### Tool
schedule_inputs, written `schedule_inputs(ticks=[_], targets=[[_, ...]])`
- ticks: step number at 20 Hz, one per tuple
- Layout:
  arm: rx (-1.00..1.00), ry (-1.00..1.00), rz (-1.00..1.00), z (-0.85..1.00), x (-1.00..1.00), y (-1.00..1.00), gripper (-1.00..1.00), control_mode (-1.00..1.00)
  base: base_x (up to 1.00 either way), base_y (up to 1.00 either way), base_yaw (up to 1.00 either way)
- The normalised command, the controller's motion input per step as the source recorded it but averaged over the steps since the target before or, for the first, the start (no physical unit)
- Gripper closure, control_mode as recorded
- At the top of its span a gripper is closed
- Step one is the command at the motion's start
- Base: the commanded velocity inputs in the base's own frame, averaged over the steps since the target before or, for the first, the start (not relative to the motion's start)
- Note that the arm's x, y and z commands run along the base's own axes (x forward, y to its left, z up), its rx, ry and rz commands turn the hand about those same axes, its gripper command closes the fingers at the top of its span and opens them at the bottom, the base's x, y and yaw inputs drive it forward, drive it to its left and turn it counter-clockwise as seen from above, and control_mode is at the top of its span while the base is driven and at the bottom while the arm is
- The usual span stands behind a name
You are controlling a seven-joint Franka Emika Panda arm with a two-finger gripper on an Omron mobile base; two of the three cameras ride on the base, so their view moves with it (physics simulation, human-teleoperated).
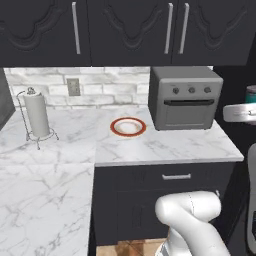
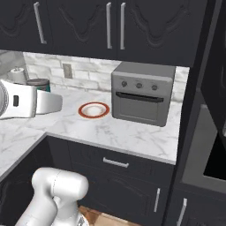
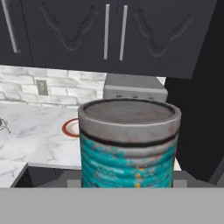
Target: Restock the canned food cabinet by taking the new fresh canned food from the counter and placing it in the cabinet. Then, take the old canned food from the cabinet and place it on the counter.
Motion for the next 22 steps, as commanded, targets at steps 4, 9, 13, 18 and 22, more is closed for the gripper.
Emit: schedule_inputs(ticks=[4, 9, 13, 18, 22], targets=[[0.0, 0.0, 0.0, 0.0, 0.0, 0.0, 1.0, 1.0, 0.3, 0.0, 0.01], [-0.02, 0.04, 0.04, -0.42, 0.27, 0.03, 1.0, -1.0, 0.0, 0.0, 0.0], [-0.02, 0.23, 0.1, -0.64, 0.51, 0.25, 1.0, -1.0, 0.0, 0.0, 0.0], [-0.01, 0.26, 0.11, -0.67, 0.96, 0.6, 1.0, -1.0, 0.0, 0.0, 0.0], [0.0, 0.22, 0.13, -0.8, 0.98, 0.27, 1.0, -1.0, 0.0, 0.0, 0.0]])
